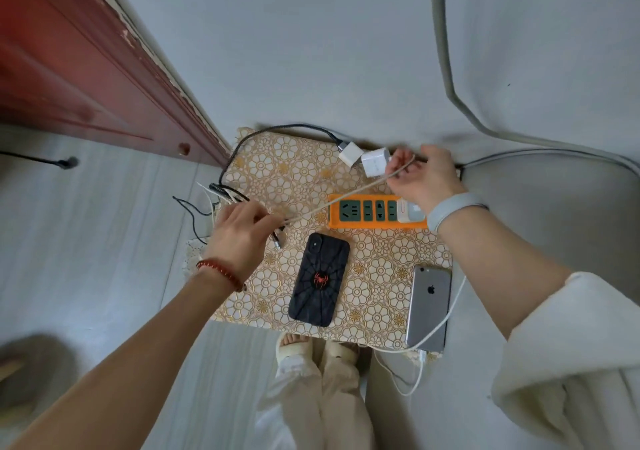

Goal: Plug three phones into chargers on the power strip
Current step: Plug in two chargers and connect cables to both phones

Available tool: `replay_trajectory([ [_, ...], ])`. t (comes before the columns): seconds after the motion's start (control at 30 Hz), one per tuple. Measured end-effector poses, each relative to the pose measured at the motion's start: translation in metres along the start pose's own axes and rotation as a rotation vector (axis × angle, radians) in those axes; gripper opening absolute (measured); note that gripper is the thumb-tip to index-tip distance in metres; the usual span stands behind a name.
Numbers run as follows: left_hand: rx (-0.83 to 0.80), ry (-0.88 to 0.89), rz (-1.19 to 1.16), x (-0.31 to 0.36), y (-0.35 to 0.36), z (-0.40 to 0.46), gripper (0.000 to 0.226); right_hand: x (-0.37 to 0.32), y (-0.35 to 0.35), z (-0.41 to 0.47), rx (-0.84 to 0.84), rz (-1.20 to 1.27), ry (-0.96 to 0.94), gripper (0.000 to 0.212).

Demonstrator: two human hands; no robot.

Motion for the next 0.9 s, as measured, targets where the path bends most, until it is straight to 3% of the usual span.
replay_trajectory([
  [0.17,-0.116,-0.141,0.017,-0.012,0.012,-0.016,0.025,0.016,-0.003,-0.028,-0.097,-0.475,0.145,0.021],
  [0.27,-0.129,-0.167,-0.017,-0.01,0.012,-0.02,0.018,0.007,-0.014,-0.048,-0.158,-0.841,0.134,0.019],
  [0.4,-0.142,-0.108,-0.014,0.009,0.012,-0.023,0.012,-0.012,-0.038,-0.063,-0.019,-1.213,0.012,0.016],
  [0.57,-0.136,-0.07,-0.069,0.033,0.017,-0.028,0.015,-0.01,-0.034,-0.064,0.018,-1.771,-0.117,0.03],
  [0.67,-0.143,-0.035,-0.113,0.043,0.021,-0.033,0.014,-0.01,-0.028,-0.063,0.104,-2.013,-0.204,0.021],
  [0.7,-0.147,-0.024,-0.119,0.046,0.022,-0.034,0.015,-0.009,-0.025,-0.063,0.108,-2.083,-0.23,0.026],
  [0.77,-0.139,-0.017,-0.134,0.048,0.023,-0.036,0.015,0.0,-0.016,-0.059,0.019,-2.292,-0.263,0.037],
  [0.9,-0.103,-0.011,-0.147,0.051,0.02,-0.038,0.009,0.019,-0.008,-0.055,-0.12,-2.696,-0.271,0.021],
])
Point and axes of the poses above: each hand's wrist, its own z-axis towards the middle knuckle, its own y-axis out of the palm, x = y × z, the point moved 7 cm from there along z, towards the middle knuckle, and after that the axes turned 15 degrees about -x, right-handed, at the moved point
